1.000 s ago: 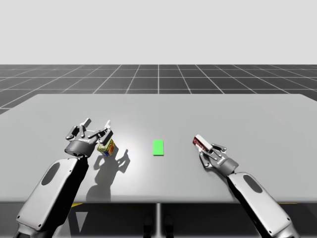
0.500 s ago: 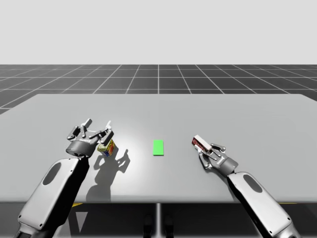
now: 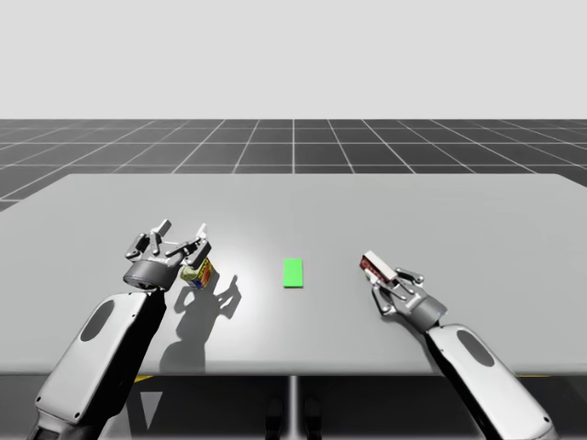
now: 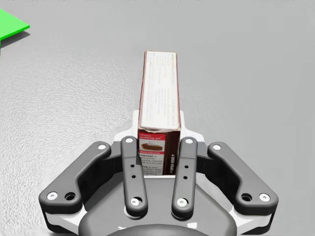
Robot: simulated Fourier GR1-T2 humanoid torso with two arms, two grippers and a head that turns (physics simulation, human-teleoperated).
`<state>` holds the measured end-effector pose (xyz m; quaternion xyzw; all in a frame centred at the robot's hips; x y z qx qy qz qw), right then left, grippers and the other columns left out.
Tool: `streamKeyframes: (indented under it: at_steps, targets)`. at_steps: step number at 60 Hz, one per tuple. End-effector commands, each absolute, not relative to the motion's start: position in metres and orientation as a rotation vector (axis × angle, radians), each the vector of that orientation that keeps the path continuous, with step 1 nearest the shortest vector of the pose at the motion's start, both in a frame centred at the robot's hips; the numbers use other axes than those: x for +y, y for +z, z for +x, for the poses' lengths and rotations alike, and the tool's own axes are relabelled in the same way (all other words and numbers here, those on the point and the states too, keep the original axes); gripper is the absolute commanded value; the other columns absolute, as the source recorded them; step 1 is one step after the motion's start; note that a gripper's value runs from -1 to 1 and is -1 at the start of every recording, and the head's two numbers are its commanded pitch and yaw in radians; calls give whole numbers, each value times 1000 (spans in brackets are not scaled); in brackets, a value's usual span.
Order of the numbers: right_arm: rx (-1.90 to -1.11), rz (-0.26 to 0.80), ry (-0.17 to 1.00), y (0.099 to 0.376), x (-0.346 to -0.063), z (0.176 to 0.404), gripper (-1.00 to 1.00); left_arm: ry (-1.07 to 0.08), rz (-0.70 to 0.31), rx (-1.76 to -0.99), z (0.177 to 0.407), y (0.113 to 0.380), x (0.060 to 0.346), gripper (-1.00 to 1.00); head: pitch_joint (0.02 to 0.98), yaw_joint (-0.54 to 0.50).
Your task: Look at the card. If it is red, pick the object on the left. If it is green, pick the object on the right.
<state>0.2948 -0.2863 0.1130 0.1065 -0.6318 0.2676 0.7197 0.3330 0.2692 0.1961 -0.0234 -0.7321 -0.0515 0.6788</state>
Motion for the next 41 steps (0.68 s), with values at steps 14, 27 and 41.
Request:
streamKeyframes:
  at_steps: [14, 27, 41]
  targets:
    - [-1602, 30, 431, 181, -304, 325, 1000, -114, -50, -1648, 333, 197, 271, -1000, 425, -424]
    - [-1747, -31, 391, 228, -302, 329, 1000, -118, -45, -1655, 333, 197, 271, -1000, 428, -425]
    - [-1922, -112, 355, 288, -289, 315, 1000, -118, -37, -1673, 333, 197, 271, -1000, 434, -431]
